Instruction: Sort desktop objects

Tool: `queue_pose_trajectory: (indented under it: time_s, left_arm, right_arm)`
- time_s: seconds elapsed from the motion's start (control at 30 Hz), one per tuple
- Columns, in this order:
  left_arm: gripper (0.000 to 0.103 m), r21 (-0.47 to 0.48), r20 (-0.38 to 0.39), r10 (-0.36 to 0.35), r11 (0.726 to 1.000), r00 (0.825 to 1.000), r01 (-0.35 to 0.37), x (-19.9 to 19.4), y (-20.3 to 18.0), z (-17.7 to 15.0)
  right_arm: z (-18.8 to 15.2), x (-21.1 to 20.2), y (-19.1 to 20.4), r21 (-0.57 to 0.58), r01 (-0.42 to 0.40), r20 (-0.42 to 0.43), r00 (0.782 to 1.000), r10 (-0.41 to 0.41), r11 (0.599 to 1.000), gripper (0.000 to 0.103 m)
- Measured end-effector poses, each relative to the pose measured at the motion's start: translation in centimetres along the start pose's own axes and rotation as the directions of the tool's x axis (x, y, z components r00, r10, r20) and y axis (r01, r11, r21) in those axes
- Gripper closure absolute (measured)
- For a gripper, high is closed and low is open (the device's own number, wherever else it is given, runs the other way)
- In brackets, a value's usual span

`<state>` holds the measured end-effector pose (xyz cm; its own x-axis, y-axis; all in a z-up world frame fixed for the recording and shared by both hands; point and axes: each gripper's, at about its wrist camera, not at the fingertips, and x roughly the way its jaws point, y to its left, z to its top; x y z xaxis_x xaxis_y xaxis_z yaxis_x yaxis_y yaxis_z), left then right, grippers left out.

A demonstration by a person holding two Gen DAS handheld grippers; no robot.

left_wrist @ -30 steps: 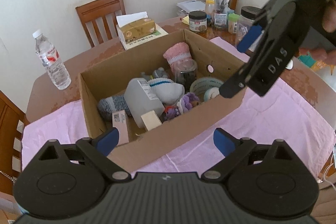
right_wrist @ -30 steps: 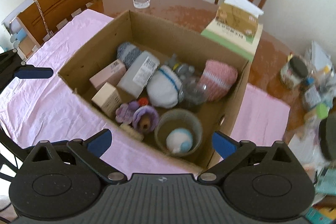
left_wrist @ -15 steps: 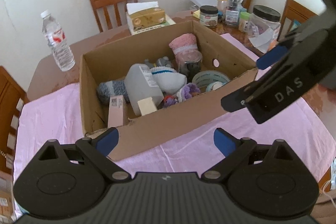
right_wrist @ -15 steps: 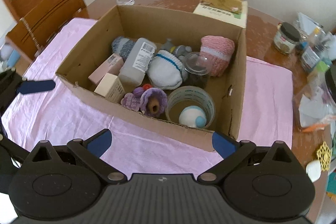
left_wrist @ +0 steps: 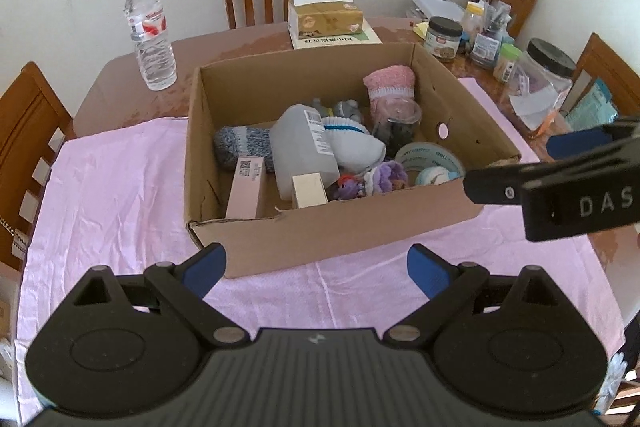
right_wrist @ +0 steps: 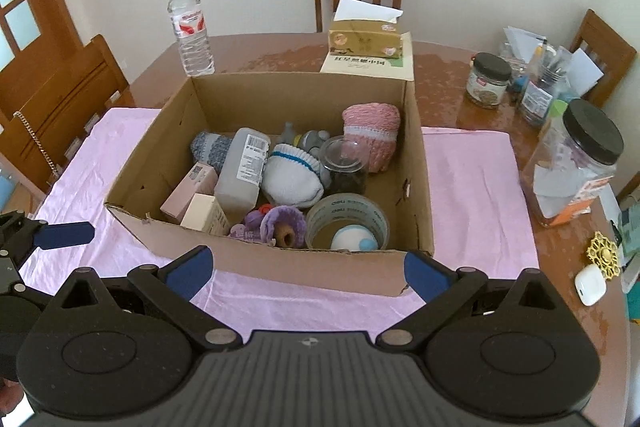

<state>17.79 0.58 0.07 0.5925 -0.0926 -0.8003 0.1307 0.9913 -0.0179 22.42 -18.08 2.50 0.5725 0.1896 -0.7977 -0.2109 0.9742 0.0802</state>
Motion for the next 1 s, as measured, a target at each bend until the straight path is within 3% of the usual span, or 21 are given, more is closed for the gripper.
queue_pose_trajectory:
  time_s: [0.2,1.0]
  left_arm:
    - [0.006,-0.027,-0.024,0.017,0.999,1.000,-0.018,-0.2,0.2,0.4]
    - [0.006,-0.051,-0.046,-0.012,0.999,0.999,0.009,-0.2,0.2,0.7]
  right_arm:
    - [-0.1,-0.8,0.0,0.012,0.033,0.011,0.999,-0.033,0.999,0.000]
    - [-0.3,-1.0,0.4,0.003,0.016,0.008,1.000,-0.016,1.000,0.000]
